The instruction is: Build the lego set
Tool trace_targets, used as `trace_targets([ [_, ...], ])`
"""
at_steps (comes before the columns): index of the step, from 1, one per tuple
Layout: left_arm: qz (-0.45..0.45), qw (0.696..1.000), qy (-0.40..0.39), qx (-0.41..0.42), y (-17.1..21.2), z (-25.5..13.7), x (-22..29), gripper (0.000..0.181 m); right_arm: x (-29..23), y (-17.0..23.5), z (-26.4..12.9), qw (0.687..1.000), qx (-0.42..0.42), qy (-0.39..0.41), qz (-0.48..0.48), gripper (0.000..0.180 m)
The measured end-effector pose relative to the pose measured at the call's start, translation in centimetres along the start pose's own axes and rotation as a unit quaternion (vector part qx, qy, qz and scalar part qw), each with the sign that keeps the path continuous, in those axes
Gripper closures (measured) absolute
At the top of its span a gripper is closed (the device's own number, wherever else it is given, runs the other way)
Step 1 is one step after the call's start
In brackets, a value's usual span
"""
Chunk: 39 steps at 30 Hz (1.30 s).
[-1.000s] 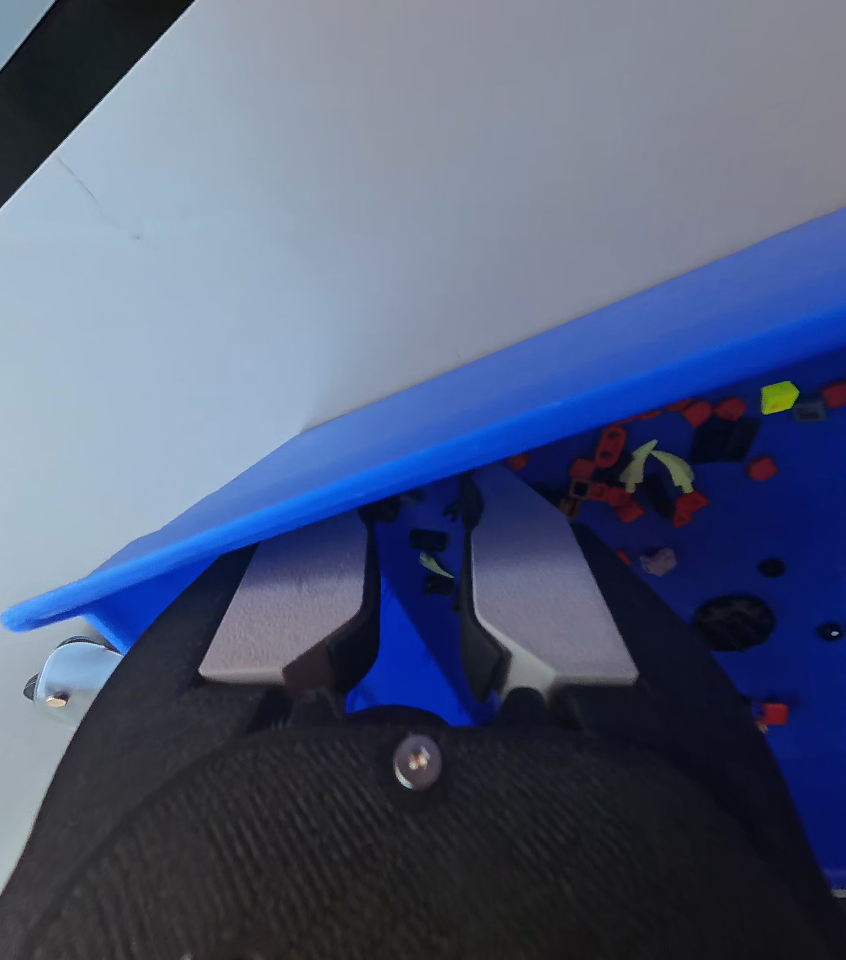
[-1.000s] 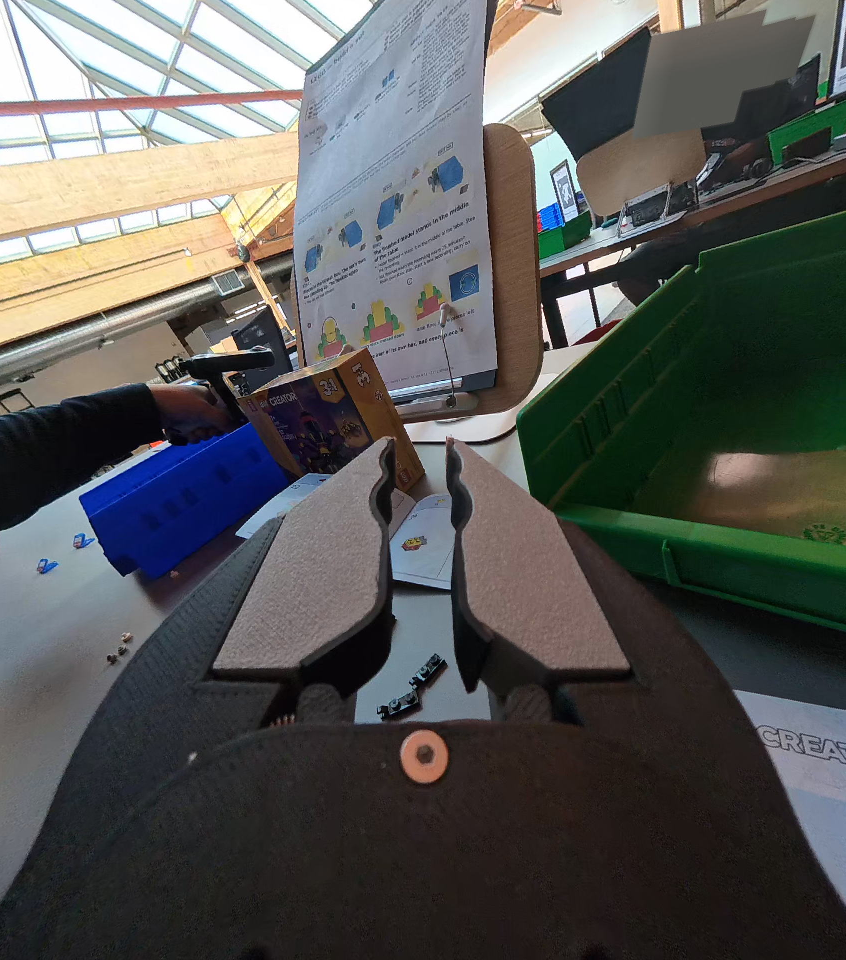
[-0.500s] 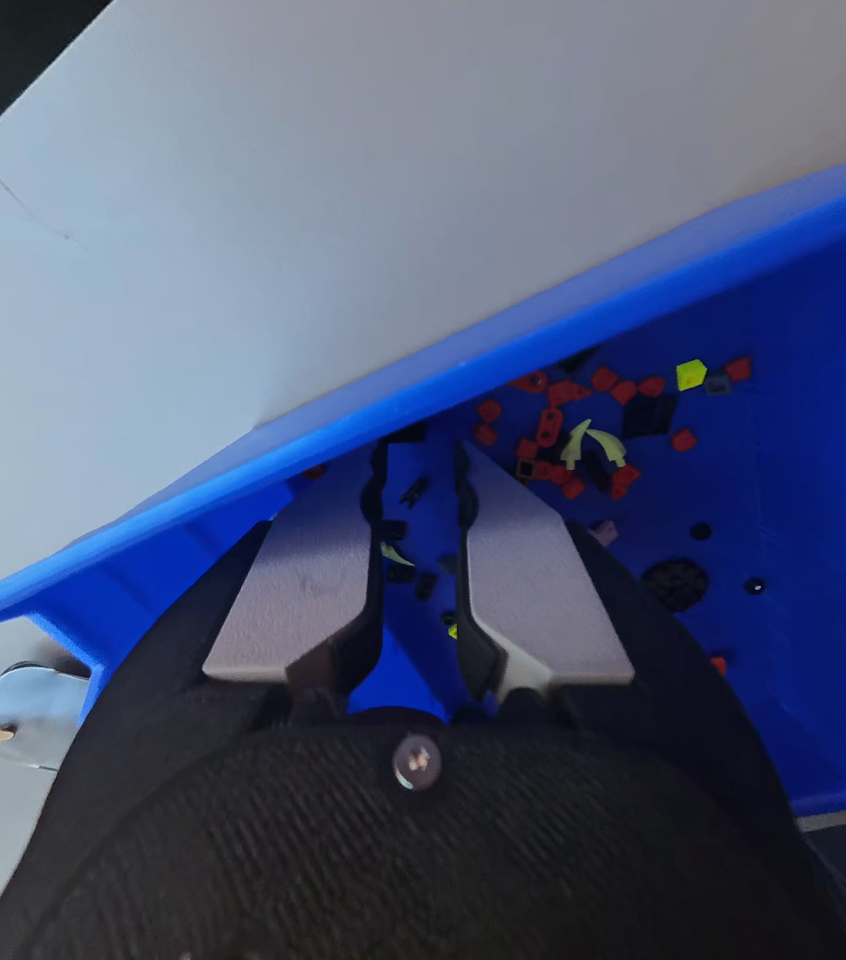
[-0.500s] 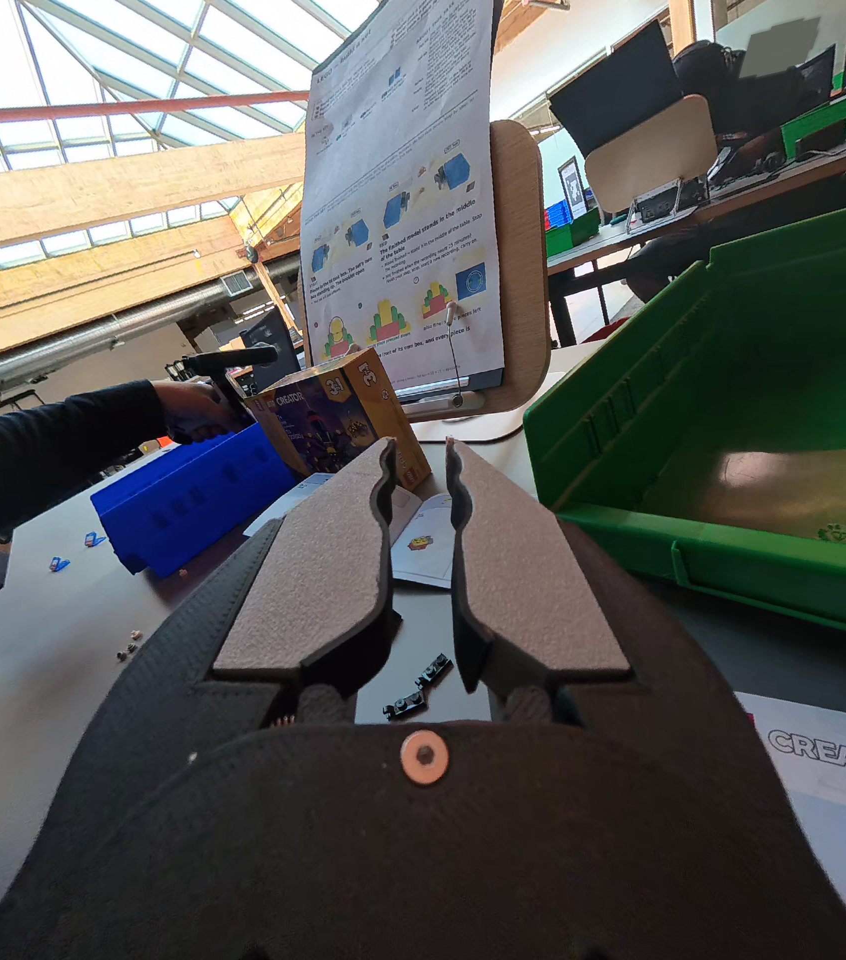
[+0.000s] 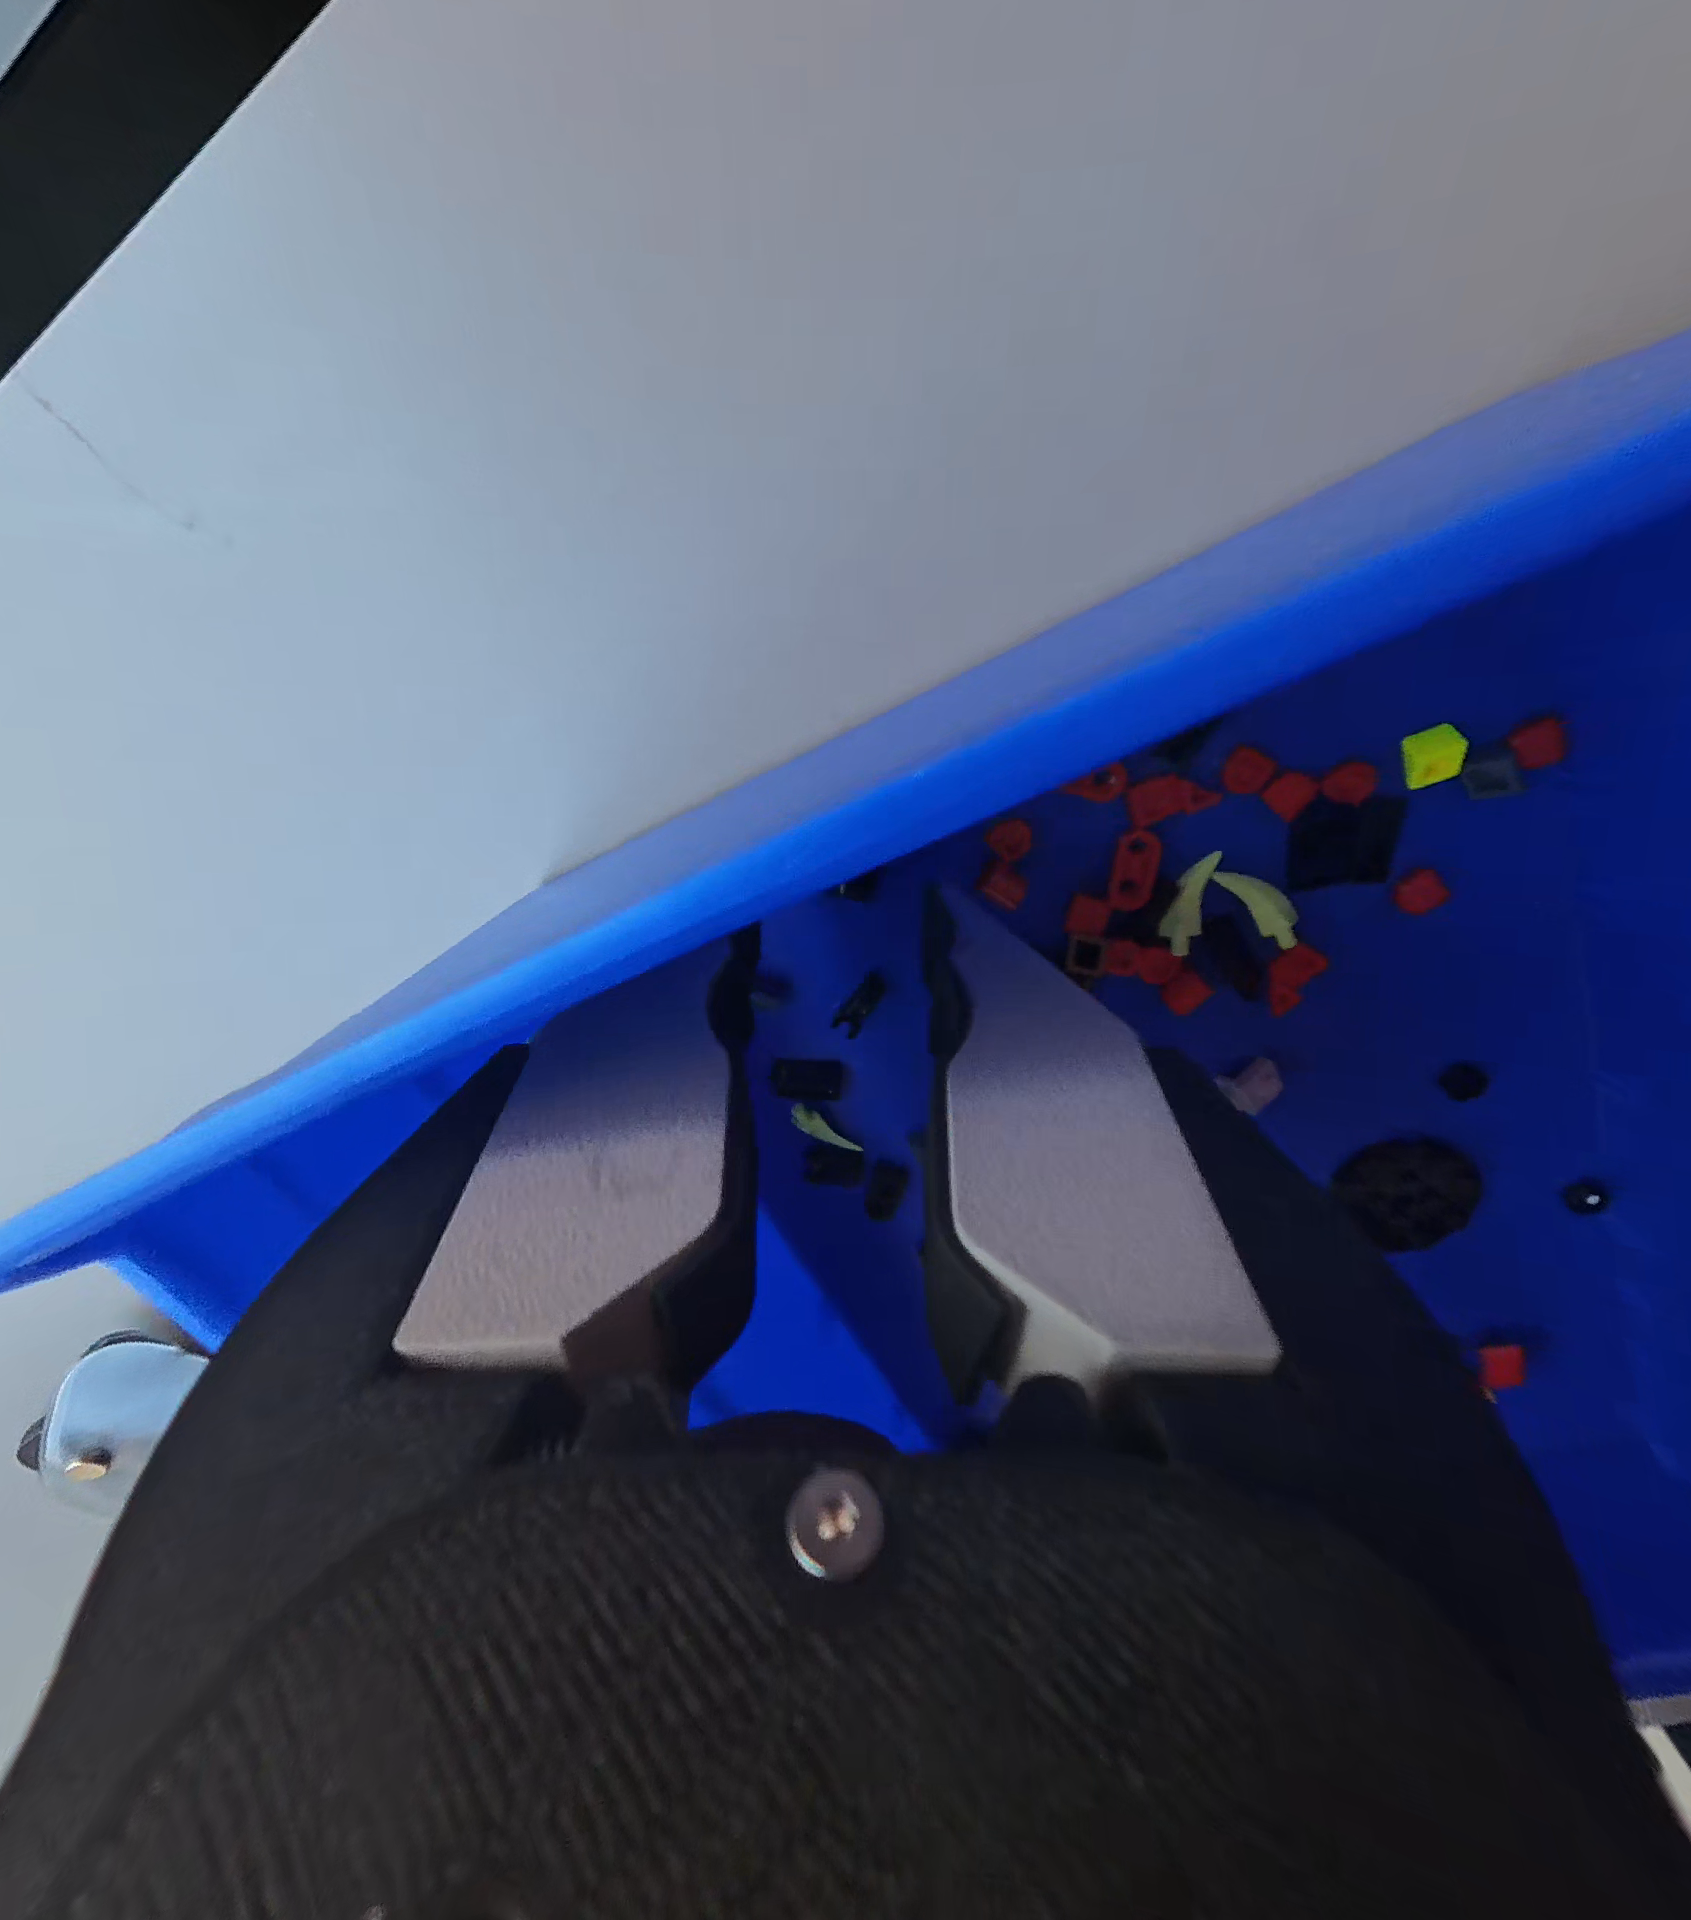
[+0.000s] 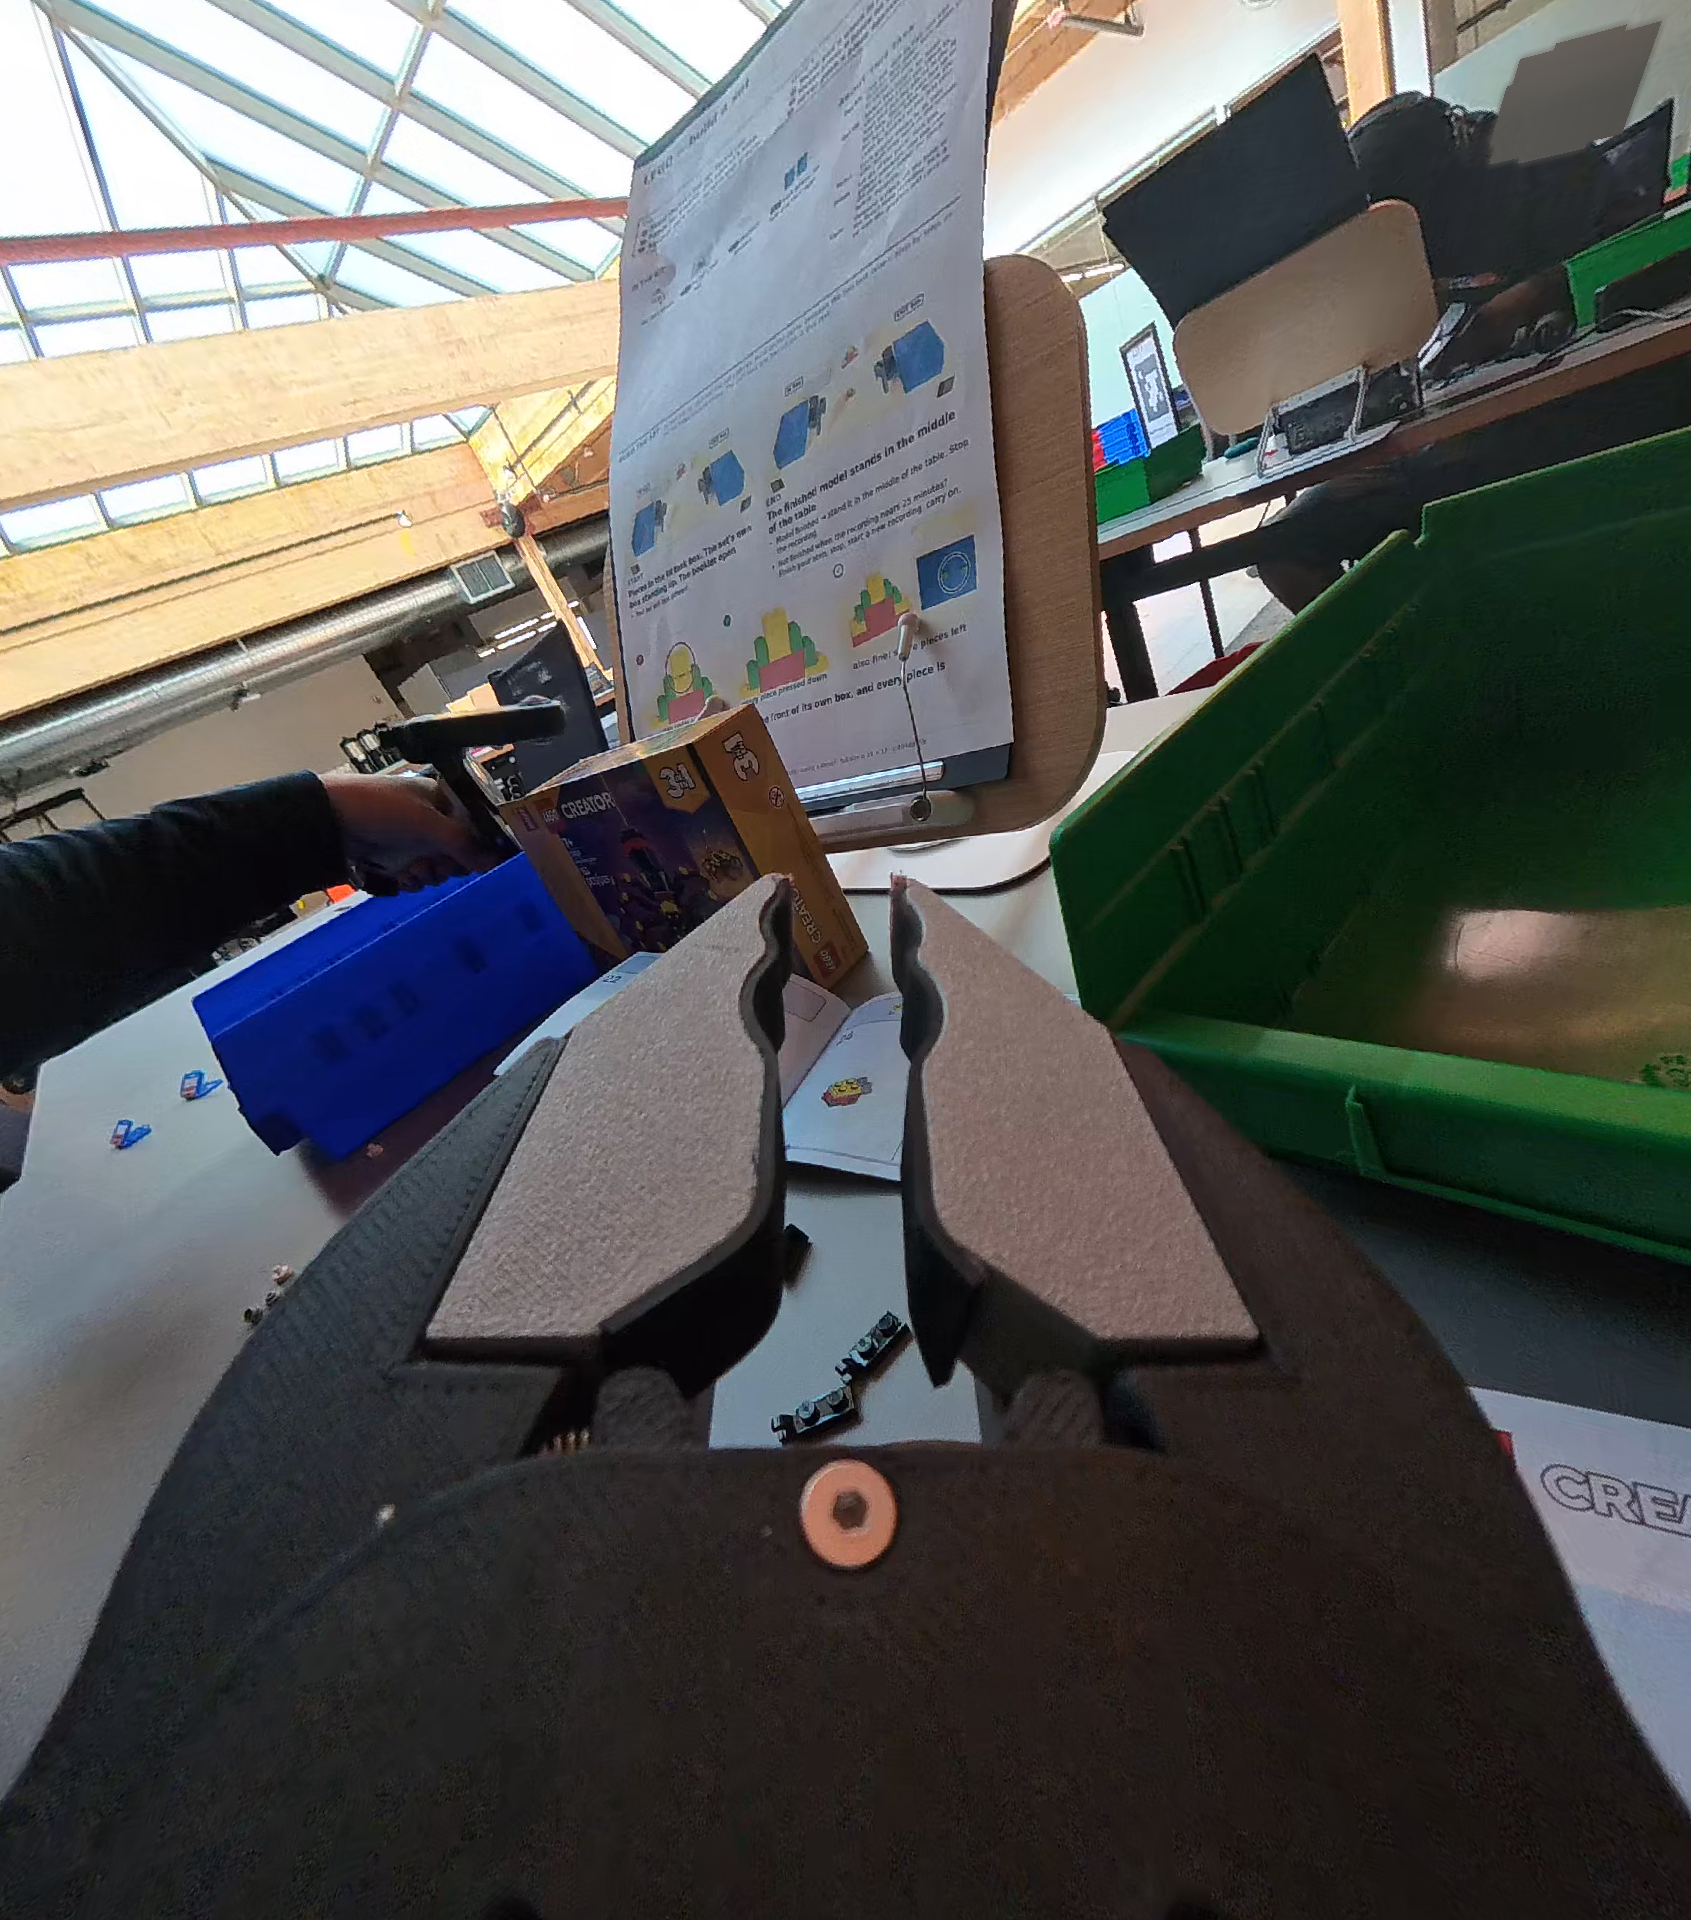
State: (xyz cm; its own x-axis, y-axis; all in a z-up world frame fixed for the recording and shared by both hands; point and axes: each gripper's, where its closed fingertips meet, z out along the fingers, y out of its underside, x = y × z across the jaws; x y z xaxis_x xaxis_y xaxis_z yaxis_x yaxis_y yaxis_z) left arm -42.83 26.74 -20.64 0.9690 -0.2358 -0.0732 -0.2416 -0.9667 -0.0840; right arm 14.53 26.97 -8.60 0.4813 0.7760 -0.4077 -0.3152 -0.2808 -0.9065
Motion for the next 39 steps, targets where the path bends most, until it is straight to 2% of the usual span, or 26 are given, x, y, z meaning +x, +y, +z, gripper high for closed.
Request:
trace_targets([
  [11,0.037,0.999,0.017,-0.002,-0.1,0.6,0.3,0.152,0.2,0.1,0.0,1.000,-0.002,0.002,0.002,0.165],
  [20,0.039,0.999,0.021,0.001,0.1,0.7,0.0,0.161,0.1,0.1,0.0,1.000,0.000,0.001,0.003,0.165],
  [22,0.047,0.999,0.015,-0.002,0.1,0.7,0.0,0.167,0.1,0.0,0.0,1.000,0.000,-0.001,0.003,0.165],
  [28,0.055,0.998,0.010,0.000,0.0,0.3,0.2,0.168,0.0,0.0,-0.1,1.000,0.001,-0.002,0.003,0.165],
  [33,0.065,0.998,-0.006,0.000,0.2,-2.1,0.0,0.167,-0.3,0.0,0.0,1.000,0.000,-0.006,0.002,0.165],
  [39,0.075,0.996,-0.046,0.032,-0.1,-9.3,0.0,0.167,-1.2,-0.2,0.1,1.000,0.003,-0.020,-0.007,0.165],
])
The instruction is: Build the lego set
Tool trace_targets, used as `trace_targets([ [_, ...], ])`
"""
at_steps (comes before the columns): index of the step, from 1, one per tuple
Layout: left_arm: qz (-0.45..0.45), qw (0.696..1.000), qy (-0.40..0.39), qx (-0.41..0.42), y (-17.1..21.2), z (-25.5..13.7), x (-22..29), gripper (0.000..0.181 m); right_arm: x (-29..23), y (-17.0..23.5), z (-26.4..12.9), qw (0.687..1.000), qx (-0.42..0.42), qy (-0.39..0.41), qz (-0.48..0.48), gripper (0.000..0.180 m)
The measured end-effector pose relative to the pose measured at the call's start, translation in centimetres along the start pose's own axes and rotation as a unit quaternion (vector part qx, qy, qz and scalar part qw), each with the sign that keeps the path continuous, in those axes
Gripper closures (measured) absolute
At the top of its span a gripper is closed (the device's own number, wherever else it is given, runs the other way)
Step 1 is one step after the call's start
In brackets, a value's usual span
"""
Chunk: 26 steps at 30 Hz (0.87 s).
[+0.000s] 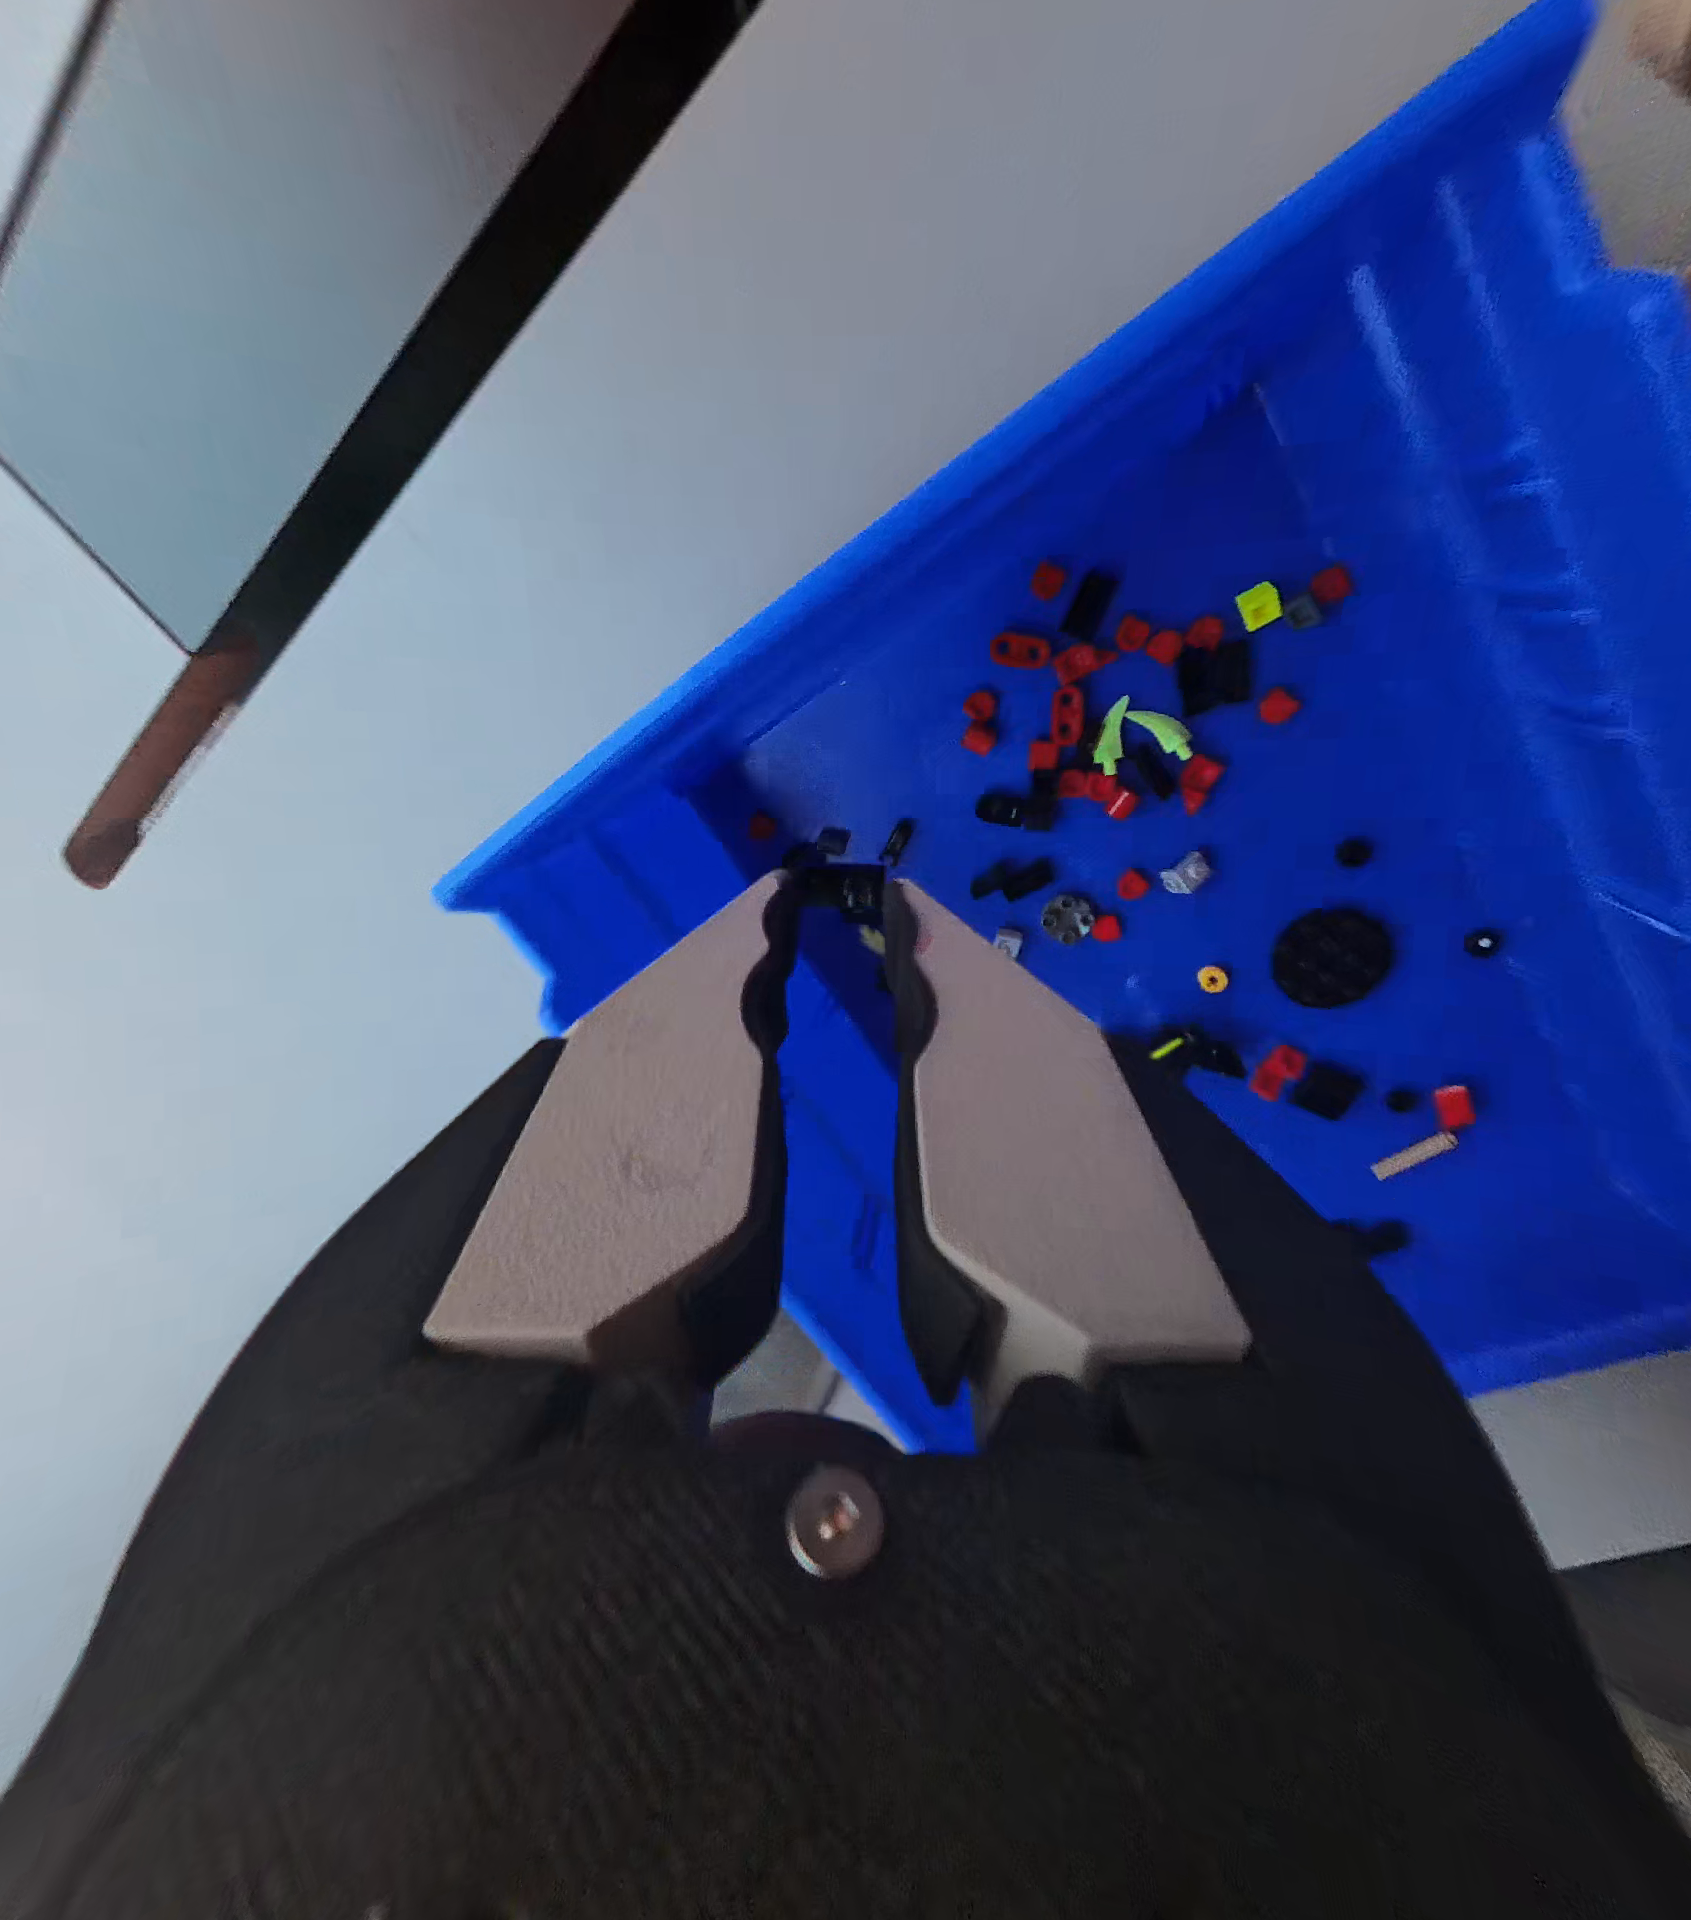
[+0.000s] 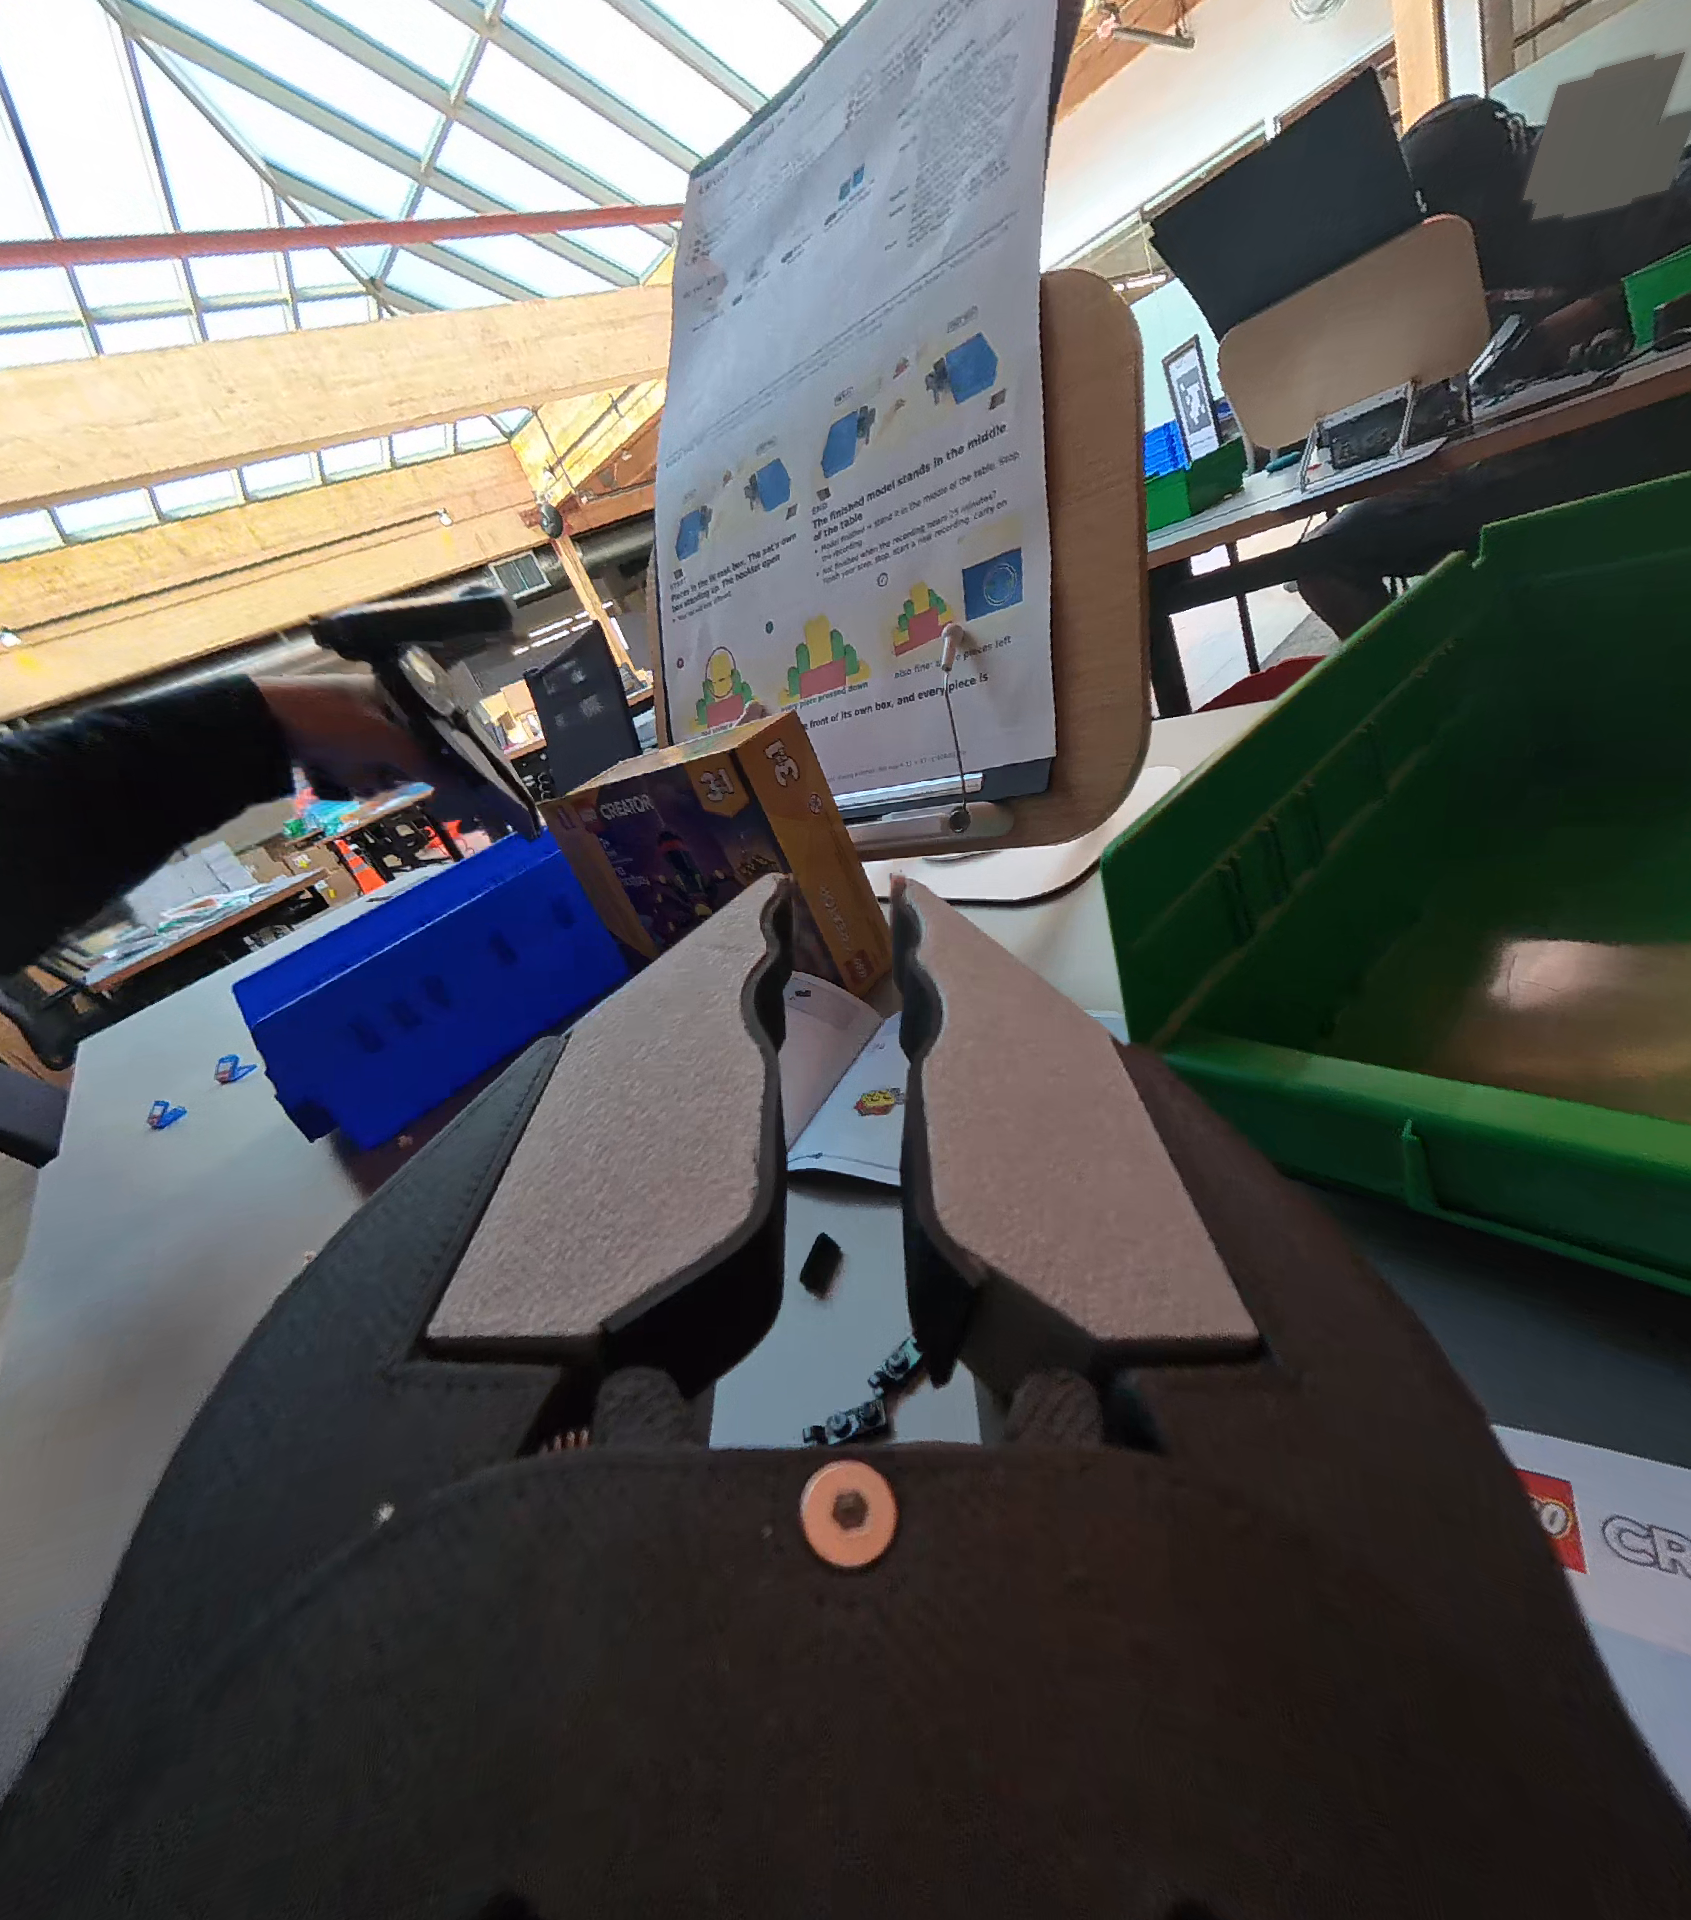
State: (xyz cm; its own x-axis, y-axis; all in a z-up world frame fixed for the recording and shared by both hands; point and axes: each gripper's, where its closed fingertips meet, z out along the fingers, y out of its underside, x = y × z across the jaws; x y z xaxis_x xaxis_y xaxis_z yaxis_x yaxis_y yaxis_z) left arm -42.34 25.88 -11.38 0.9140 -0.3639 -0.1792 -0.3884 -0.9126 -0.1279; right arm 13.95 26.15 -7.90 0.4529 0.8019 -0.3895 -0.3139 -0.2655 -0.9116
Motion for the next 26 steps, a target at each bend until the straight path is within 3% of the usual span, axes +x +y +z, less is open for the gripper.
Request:
trace_targets([
  [7,0.046,0.996,-0.031,0.071,-3.7,-10.5,4.5,0.168,-1.1,-0.2,0.2,1.000,-0.002,-0.017,-0.013,0.165],
  [14,0.173,0.975,0.025,0.137,-8.0,-16.1,19.0,0.168,-1.3,-0.5,0.1,0.999,-0.004,-0.010,-0.039,0.165],
  [19,0.293,0.939,0.087,0.157,-8.8,-14.8,32.6,0.168,-0.8,-0.8,-0.2,0.999,-0.001,-0.001,-0.046,0.165],
  [26,0.382,0.898,0.173,0.134,-9.2,-5.9,46.0,0.168,-0.9,-0.3,0.1,0.998,-0.018,0.004,-0.067,0.165],
])
